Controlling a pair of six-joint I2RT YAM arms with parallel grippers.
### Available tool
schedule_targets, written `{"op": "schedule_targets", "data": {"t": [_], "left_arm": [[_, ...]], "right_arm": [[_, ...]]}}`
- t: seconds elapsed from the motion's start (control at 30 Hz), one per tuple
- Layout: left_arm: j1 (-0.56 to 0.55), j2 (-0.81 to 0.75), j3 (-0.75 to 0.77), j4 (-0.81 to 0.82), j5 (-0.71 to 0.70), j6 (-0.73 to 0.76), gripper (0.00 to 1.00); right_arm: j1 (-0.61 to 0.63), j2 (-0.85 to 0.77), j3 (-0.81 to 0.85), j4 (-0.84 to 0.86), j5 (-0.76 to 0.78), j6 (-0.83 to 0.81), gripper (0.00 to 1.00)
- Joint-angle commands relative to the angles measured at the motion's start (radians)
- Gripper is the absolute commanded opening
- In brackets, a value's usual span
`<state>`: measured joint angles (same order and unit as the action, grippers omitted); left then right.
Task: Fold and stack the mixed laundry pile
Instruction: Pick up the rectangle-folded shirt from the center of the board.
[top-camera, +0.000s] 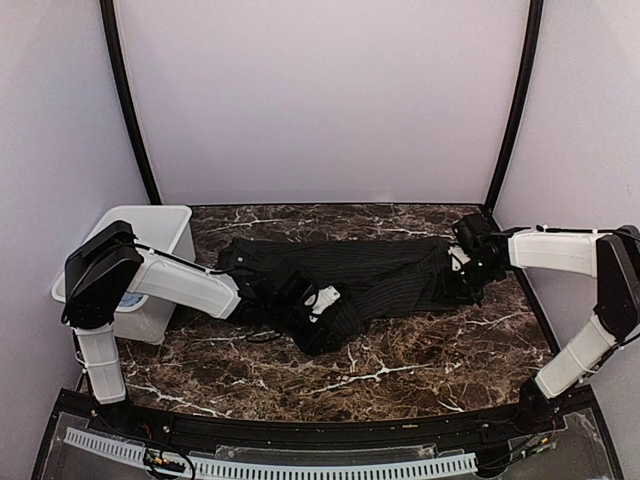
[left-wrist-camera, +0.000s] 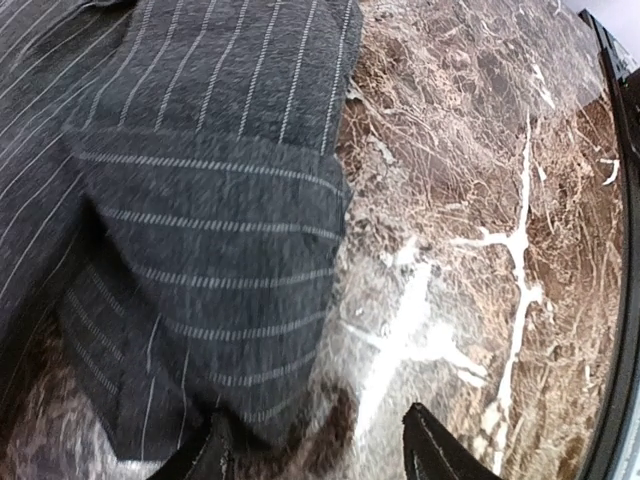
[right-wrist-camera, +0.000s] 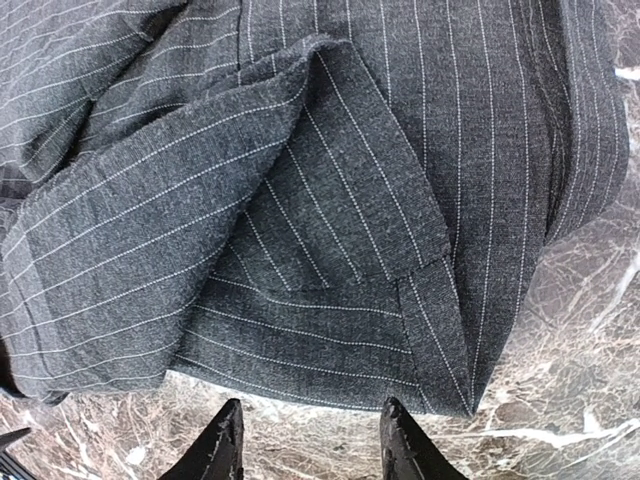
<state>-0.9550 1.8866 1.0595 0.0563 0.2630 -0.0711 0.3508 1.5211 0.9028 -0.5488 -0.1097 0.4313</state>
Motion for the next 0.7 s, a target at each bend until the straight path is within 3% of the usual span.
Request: {"op": "schedule_targets", "data": {"t": [0.0, 0.1, 0.17, 0.2, 0.27, 0.53, 0.67], "left_arm": [[-0.018, 0.042, 0.043, 0.068, -0.012, 0.078, 0.57], [-0.028, 0.089, 0.06, 0.056, -0.049, 0.119, 0.51], [-0.032, 0.099, 0.083, -0.002, -0.064, 0.137, 0.32], [-0.034, 0.096, 0.094, -0.037, -0.064, 0.145, 0.18], [-0.045, 0.071, 0.101, -0.11, -0.048, 0.167, 0.03], [-0.074, -0.153, 0.115, -0.255, 0.168, 0.146, 0.0], [-0.071, -0.191, 0.174, -0.317, 0.232, 0.136, 0.0]], "right_arm": [[0.001, -0.034, 0.018, 0.009, 0.0, -0.002, 0.45], [0.0, -0.042, 0.018, 0.009, -0.001, -0.011, 0.45], [0.0, -0.044, 0.017, 0.01, 0.001, -0.012, 0.46], [0.0, -0.042, 0.019, 0.012, 0.001, -0.013, 0.46], [0.0, -0.039, 0.019, 0.015, 0.005, -0.014, 0.46], [-0.004, -0.024, 0.028, 0.029, 0.007, -0.018, 0.46], [-0.011, -0.02, 0.029, 0.03, 0.005, -0.025, 0.47]]}}
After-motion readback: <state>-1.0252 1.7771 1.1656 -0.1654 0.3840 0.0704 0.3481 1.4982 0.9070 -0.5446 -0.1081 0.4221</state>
